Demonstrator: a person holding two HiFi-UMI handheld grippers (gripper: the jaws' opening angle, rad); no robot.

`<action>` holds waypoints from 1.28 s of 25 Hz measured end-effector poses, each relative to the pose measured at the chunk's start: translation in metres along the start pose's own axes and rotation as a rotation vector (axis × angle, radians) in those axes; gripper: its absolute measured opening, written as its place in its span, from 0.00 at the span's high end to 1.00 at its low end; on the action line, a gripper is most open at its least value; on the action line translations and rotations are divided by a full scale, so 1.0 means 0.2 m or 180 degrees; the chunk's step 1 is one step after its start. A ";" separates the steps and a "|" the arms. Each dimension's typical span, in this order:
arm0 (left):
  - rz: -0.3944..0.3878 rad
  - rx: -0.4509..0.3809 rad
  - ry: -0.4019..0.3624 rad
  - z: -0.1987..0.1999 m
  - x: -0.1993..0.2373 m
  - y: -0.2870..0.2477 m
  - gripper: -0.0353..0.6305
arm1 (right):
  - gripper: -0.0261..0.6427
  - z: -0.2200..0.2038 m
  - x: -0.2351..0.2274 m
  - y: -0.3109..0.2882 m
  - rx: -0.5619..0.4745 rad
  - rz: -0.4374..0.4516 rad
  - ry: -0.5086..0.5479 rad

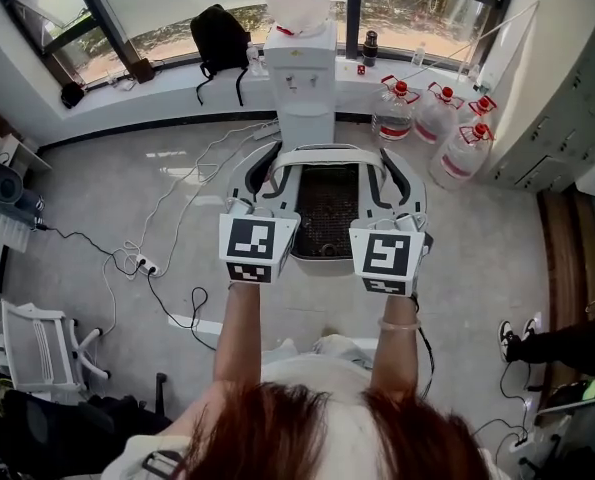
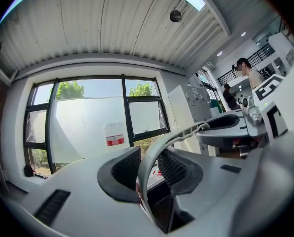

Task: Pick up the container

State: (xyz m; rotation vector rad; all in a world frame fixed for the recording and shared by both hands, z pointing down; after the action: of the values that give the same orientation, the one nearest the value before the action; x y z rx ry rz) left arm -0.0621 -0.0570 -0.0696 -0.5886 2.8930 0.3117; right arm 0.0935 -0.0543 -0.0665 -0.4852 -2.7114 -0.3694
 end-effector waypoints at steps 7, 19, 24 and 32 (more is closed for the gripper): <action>0.0022 -0.0037 0.0011 0.09 0.13 0.16 0.78 | 0.81 0.16 0.15 0.04 -0.0003 -0.0066 -0.0110; -0.0019 -0.0093 -0.0034 0.17 0.28 0.39 0.78 | 0.81 0.33 0.38 0.12 -0.0073 -0.0084 -0.0191; -0.0066 -0.0114 -0.0009 0.18 0.30 0.43 0.78 | 0.81 0.37 0.41 0.14 -0.0077 -0.0099 -0.0141; -0.0122 -0.0119 0.0020 0.20 0.26 0.43 0.78 | 0.81 0.38 0.37 0.18 -0.0066 -0.0114 -0.0083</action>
State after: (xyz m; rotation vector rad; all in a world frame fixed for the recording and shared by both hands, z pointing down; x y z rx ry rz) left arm -0.1383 0.0119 -0.1045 -0.6514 2.8838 0.3598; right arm 0.0186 0.0230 -0.0988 -0.4507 -2.7470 -0.4039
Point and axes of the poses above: the fingertips, and each gripper's own axes: y backward along the fingers, x to its left, z out of its top, the point moved 5 cm from there along y, backward along the fingers, and after that the axes turned 9 degrees about -x, right-handed, at the moved point
